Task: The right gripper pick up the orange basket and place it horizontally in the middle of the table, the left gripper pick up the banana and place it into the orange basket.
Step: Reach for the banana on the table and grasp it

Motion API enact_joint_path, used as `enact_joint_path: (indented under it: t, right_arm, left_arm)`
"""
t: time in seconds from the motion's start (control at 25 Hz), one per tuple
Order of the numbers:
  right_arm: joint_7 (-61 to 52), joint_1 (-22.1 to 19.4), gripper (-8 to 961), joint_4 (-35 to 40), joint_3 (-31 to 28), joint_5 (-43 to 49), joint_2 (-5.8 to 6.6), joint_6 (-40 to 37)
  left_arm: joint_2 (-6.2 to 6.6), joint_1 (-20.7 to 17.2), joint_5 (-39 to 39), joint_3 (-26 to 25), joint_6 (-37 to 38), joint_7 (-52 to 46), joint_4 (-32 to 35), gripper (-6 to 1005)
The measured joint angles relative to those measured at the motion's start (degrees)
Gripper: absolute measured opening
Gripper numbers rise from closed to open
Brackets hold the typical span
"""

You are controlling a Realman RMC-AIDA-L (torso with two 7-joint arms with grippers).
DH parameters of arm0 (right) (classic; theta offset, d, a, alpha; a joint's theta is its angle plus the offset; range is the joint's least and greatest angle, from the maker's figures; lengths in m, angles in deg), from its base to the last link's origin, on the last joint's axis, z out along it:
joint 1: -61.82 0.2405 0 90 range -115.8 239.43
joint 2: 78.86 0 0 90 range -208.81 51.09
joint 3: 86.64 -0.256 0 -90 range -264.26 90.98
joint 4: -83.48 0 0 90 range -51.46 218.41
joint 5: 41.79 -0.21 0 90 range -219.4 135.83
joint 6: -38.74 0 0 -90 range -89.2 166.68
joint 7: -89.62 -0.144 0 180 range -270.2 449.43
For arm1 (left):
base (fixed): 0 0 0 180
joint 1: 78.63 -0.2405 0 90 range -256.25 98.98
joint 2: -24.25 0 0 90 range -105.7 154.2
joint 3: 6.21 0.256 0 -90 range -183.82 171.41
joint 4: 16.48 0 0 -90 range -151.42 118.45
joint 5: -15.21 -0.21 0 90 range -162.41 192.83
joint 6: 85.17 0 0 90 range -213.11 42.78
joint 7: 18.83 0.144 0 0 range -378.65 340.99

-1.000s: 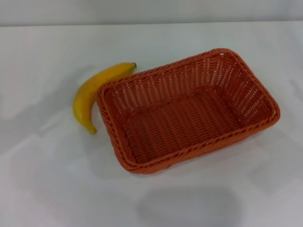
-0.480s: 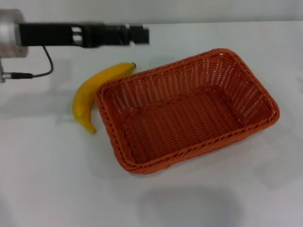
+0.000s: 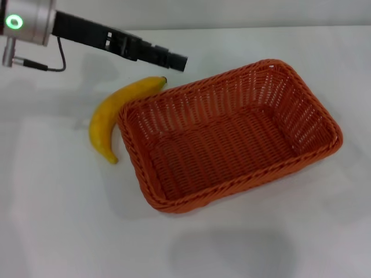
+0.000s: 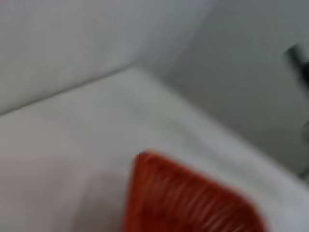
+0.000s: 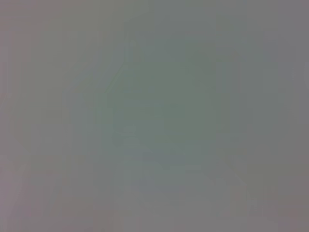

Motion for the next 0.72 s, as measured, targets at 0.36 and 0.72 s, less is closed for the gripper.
enact_joint_path:
  t: [0.36, 0.72]
  right_arm:
    - [-0.1, 0.1, 854, 0.0, -0.6, 0.0, -0.22, 3.4]
    - [-0.1, 0.7, 854, 0.0, -0.6, 0.0, -0.63, 6.0]
  left_arm:
    - [-1.94, -3.1, -45.1, -17.1, -15.4, -28.0, 20.9, 860]
    - [-15.68, -10.4, -84.3, -46.4, -3.5, -33.3, 47.9, 860]
